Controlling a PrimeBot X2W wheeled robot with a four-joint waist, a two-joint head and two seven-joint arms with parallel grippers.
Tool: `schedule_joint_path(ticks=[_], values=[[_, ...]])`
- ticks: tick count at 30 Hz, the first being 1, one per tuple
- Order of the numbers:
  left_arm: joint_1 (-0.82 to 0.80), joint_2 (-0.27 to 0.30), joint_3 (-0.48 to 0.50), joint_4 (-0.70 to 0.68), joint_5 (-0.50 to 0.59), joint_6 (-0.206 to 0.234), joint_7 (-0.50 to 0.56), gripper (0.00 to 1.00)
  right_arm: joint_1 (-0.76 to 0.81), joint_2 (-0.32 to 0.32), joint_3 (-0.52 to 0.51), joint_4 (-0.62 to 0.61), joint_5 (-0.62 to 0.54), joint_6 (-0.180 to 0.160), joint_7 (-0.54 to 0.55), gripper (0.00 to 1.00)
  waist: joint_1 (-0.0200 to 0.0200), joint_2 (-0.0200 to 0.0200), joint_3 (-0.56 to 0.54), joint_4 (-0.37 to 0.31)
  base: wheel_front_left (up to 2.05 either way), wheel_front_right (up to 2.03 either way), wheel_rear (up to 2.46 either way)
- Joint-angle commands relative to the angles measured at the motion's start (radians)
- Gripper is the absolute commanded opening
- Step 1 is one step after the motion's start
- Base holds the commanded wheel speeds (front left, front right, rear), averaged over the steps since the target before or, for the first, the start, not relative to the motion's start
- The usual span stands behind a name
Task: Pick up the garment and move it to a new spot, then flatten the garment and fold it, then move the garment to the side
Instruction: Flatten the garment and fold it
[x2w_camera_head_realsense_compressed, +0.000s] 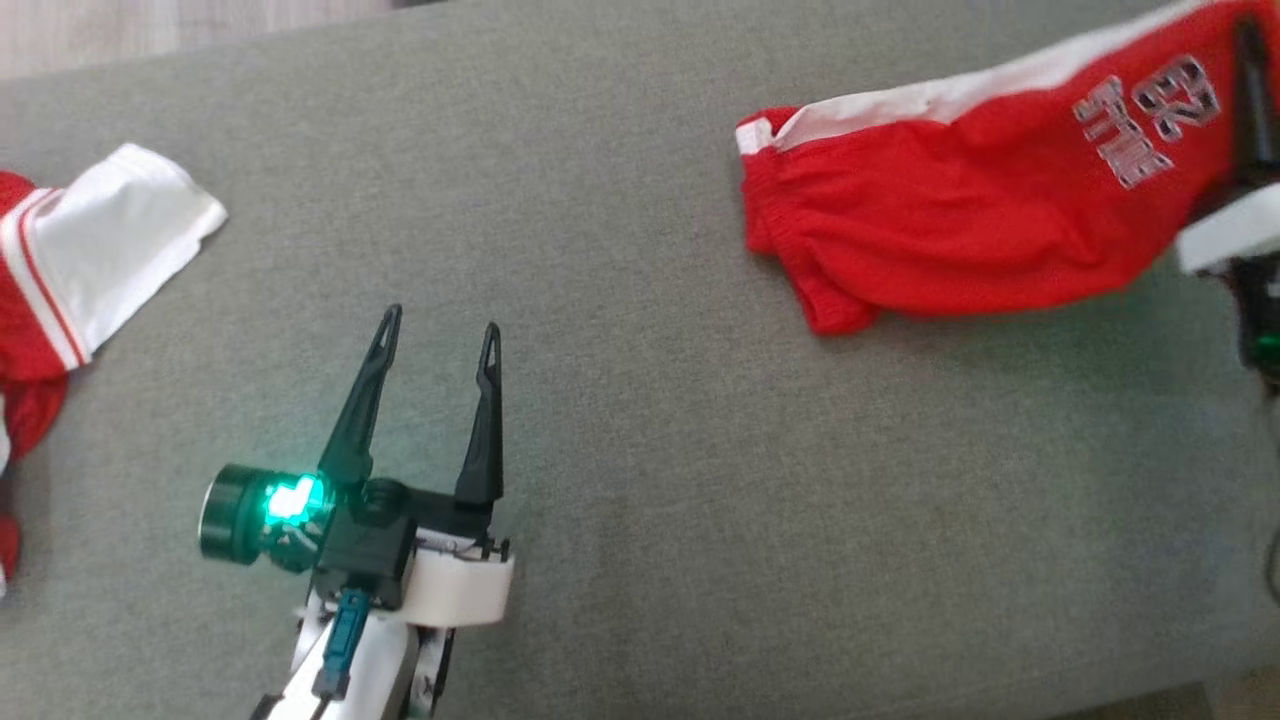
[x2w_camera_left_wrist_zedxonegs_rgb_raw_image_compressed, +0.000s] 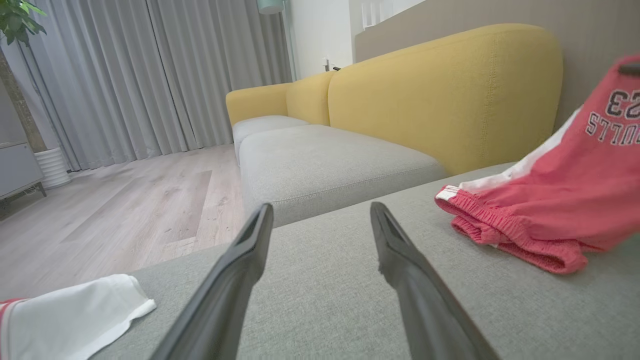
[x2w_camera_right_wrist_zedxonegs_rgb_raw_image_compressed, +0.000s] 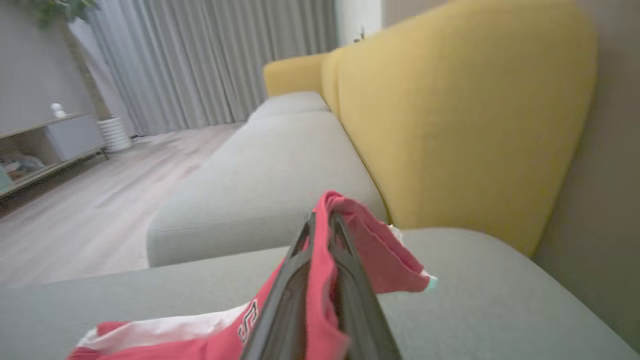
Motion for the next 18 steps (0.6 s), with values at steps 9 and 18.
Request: schedule_joint_path(ticks=[9,18], values=[[0.03,-0.014,0.057,0.015,-0.001,-0.021,-0.005,1.0,0.144,0.158,0.221,-0.242,-0.194,0.007,0.017,0.03,0.0001,0.0,-0.037,0.06,0.0,0.0,0.0],[0.059,-0.047,0.085,0.014,-0.009,-0.028,-0.005,1.0,0.232,0.243,0.132,-0.222,-0.24,0.007,-0.012,1.0,0.0001,0.0,-0.093,0.091,0.0,0.0,0.0]])
